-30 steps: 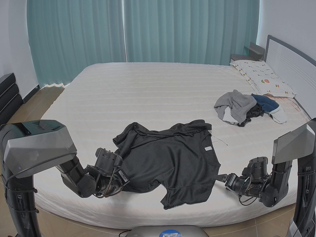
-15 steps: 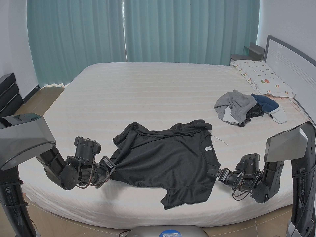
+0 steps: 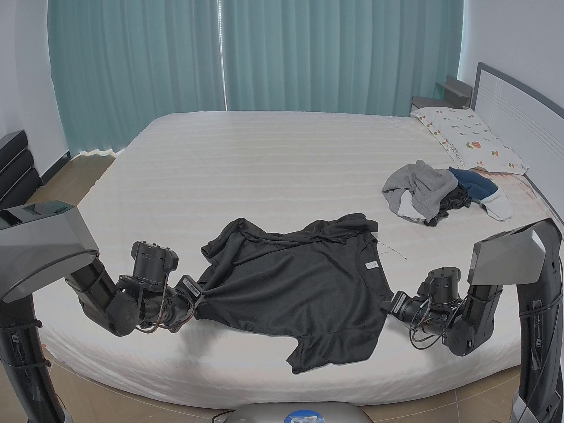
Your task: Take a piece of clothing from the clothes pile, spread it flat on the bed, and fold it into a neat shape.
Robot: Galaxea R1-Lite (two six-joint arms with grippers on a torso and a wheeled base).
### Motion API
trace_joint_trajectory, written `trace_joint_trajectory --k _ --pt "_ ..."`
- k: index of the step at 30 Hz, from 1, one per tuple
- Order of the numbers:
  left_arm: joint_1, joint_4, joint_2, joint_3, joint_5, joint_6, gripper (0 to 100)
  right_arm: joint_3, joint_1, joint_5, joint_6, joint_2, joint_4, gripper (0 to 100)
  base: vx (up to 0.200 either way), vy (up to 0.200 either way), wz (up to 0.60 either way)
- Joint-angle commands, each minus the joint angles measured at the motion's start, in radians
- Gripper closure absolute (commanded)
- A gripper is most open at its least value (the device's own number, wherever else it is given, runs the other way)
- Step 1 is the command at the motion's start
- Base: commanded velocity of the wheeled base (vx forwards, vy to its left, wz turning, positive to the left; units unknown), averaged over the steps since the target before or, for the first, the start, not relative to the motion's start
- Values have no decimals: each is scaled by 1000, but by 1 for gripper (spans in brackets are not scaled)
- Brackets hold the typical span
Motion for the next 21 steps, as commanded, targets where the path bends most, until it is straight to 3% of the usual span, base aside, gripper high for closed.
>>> trace_joint_trajectory --k 1,7,10,11,14,21 --pt "7 -1 8 -5 0 0 100 -80 -14 -19 1 -2 14 100 0 0 0" --pt "7 -1 8 -5 0 -2 100 -151 -16 -42 8 4 11 100 0 0 0" --pt "5 -1 8 -2 0 1 100 -54 -16 -43 4 -32 -4 100 0 0 0" --pt "5 -1 8 -4 0 1 100 -28 -18 -33 4 -64 -1 0 0 0 0" --pt "4 -1 9 -4 0 3 100 21 -19 19 5 -102 22 0 0 0 0" --pt "4 -1 9 -2 0 4 100 16 -21 33 -73 -76 152 0 0 0 0"
